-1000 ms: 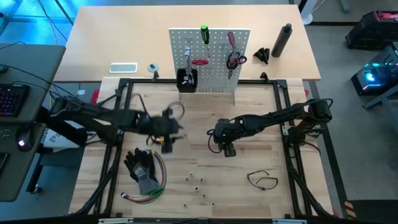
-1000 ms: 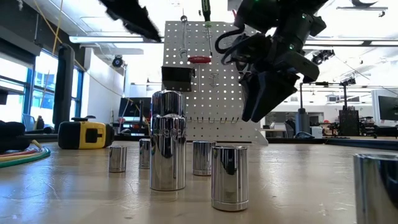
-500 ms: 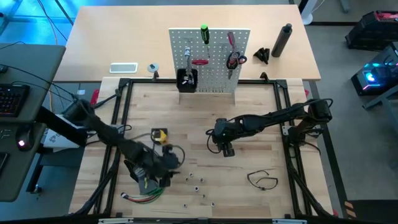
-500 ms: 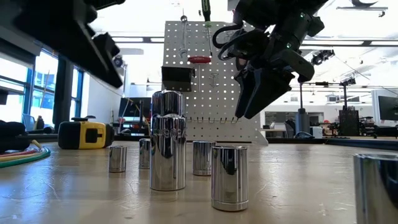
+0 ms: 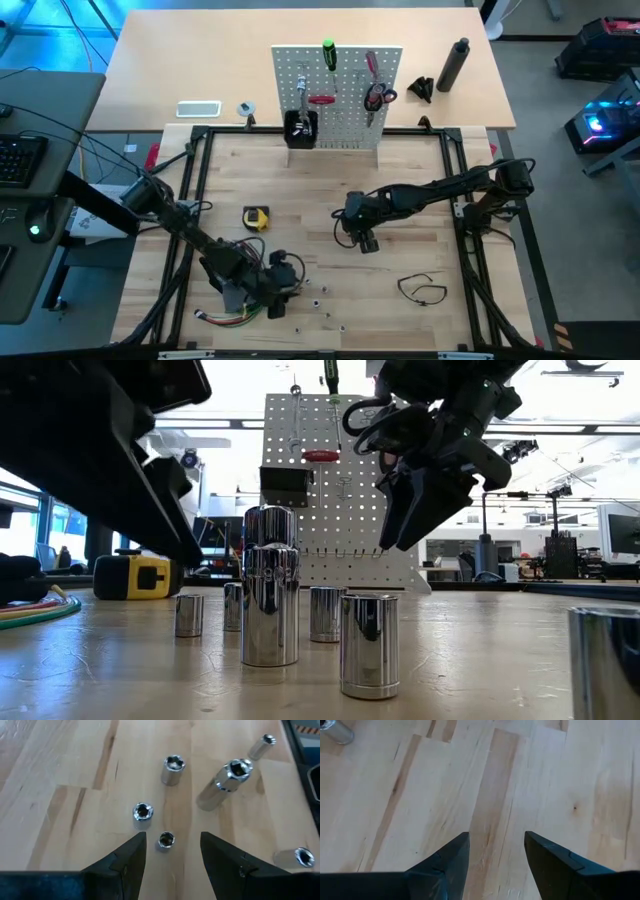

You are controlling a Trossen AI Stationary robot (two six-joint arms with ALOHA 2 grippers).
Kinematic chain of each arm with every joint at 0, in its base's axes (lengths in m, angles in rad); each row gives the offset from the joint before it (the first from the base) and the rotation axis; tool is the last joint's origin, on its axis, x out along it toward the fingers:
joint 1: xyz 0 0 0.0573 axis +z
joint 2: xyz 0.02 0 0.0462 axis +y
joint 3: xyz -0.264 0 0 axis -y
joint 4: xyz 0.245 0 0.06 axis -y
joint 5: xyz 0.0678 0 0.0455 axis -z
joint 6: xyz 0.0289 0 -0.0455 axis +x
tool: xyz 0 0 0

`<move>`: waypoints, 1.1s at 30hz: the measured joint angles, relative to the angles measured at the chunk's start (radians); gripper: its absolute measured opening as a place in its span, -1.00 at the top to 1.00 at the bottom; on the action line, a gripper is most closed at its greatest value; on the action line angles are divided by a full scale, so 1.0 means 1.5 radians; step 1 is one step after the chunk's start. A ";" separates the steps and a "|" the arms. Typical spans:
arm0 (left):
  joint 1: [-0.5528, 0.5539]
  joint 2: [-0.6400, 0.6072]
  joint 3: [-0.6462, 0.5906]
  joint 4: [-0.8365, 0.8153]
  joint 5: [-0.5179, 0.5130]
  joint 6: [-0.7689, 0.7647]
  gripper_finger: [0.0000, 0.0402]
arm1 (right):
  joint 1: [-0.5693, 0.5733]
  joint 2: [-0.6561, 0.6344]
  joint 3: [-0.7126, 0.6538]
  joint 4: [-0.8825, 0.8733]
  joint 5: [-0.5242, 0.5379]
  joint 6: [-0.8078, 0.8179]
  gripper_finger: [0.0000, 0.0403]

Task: Hang tools onto peg board
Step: Put the silver socket into the black bin on the white peg board

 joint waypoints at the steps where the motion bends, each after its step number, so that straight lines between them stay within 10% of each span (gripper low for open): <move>1: 0.000 0.006 0.002 0.000 -0.003 -0.009 0.10 | 0.000 0.000 0.000 0.000 -0.001 -0.001 0.08; 17: -0.003 0.072 0.002 0.018 -0.052 -0.079 0.12 | 0.023 0.000 0.000 -0.001 -0.003 -0.025 0.08; 33: -0.002 0.075 0.002 0.009 -0.094 -0.033 0.67 | 0.023 0.000 0.000 0.009 -0.003 -0.023 0.08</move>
